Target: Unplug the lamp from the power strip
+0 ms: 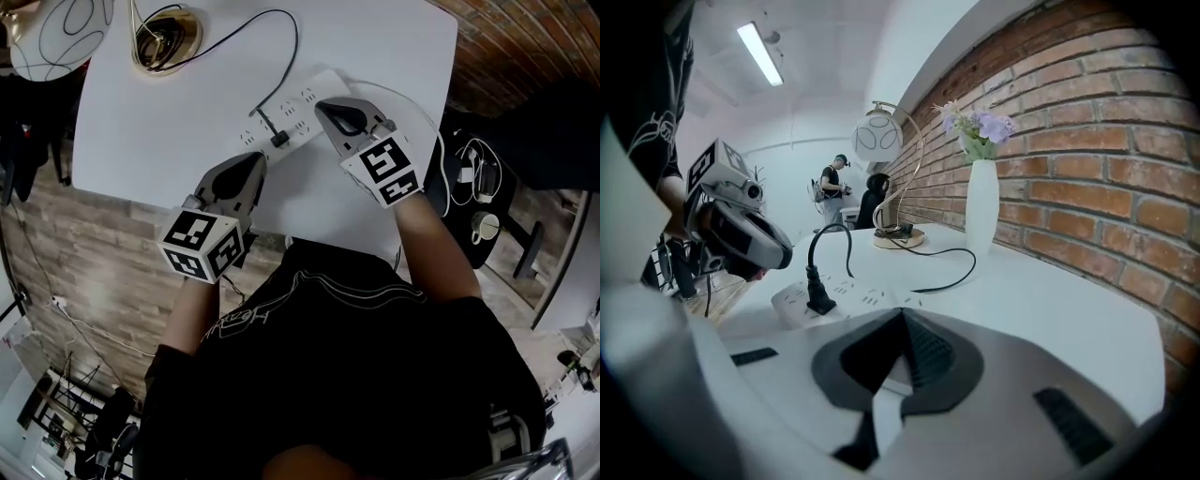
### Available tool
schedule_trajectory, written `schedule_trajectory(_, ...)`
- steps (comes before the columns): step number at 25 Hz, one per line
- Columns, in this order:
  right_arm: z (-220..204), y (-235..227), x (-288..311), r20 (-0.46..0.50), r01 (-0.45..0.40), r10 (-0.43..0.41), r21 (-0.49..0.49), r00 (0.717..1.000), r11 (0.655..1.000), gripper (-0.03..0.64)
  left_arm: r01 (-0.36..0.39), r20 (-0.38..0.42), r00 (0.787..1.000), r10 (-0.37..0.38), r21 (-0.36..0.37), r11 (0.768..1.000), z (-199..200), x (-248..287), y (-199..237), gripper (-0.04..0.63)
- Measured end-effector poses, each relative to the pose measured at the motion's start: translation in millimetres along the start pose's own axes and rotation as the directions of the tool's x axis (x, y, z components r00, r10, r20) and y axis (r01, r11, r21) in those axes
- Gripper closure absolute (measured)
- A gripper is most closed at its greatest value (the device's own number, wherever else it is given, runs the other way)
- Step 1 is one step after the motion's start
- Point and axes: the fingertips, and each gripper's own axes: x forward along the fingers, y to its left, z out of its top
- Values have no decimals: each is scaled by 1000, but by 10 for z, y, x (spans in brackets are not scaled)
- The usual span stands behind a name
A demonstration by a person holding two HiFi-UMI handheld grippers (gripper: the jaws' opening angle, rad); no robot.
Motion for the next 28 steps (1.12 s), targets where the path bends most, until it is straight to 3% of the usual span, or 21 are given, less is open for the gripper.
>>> schedule_trajectory(4, 13, -23, 3, 17, -3, 2, 6, 1000, 1000, 621, 28, 18, 999, -29, 49, 998, 37, 44, -22, 591)
schedule_trajectory(7, 15, -22, 4, 16, -10, 9, 14, 1000, 1000, 621, 48, 0, 999, -49, 137, 989, 19, 106, -36, 587)
schedule_trajectory(11, 17, -24, 4, 18, -10, 9, 22, 1000, 1000, 620, 105, -39, 994, -99, 240, 965, 16, 207, -83, 481)
schedule_trajectory(17, 14, -25, 13, 21, -7, 7, 21, 1000, 1000, 620, 146, -98, 988, -117, 396, 907, 48, 334, -107, 449)
schedule_trajectory(23, -2, -27, 4, 15, -6, 6, 22, 1000, 1000, 621, 155, -147, 985, -96, 476, 866, 12, 452, -105, 458)
schedule_trajectory(28, 11, -9, 4, 17, -10, 9, 23, 1000, 1000, 620, 150, -176, 982, -65, 529, 835, 1, 516, -96, 530)
